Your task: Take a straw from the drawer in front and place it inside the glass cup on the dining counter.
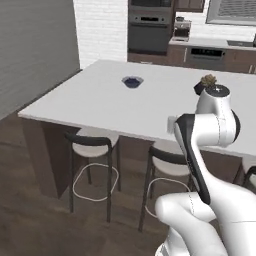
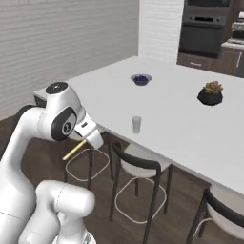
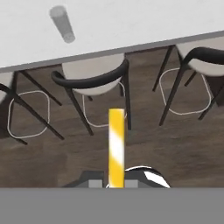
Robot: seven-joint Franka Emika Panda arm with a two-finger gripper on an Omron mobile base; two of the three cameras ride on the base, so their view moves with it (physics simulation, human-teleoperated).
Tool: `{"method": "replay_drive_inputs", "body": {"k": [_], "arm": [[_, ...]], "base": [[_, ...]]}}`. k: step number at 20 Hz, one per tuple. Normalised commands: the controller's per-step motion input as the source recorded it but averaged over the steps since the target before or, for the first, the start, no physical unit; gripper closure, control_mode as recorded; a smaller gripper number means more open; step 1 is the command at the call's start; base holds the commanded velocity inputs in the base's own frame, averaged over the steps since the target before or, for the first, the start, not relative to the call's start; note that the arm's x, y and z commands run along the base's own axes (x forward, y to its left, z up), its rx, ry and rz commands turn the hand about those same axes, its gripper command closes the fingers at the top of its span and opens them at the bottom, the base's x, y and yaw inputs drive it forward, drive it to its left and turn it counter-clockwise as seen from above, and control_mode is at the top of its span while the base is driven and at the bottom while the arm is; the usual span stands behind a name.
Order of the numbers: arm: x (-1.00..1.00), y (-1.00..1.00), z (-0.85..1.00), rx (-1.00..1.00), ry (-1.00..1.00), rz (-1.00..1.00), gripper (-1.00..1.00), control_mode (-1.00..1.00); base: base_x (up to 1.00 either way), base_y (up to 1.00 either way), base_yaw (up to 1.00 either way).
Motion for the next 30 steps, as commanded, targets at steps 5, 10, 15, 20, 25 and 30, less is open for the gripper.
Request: {"method": "replay_drive_inputs", "body": {"k": [5, 10, 15, 20, 25, 30], "arm": [[0.0, 0.0, 0.0, 0.0, 0.0, 0.0, 1.0, 1.0], [0.0, 0.0, 0.0, 0.0, 0.0, 0.0, 1.0, 1.0], [0.0, 0.0, 0.0, 0.0, 0.0, 0.0, 1.0, 1.0], [0.0, 0.0, 0.0, 0.0, 0.0, 0.0, 1.0, 1.0], [0.0, 0.0, 0.0, 0.0, 0.0, 0.0, 1.0, 1.0], [0.09, -0.24, 0.61, 0.0, -0.14, 0.05, 1.0, -1.0]], "base": [[0.33, 0.7, -0.65], [0.55, 0.76, -0.46], [0.93, 0.42, -0.22], [1.0, 0.04, -0.17], [0.81, 0.03, -0.1], [0.0, 0.0, 0.0]]}}
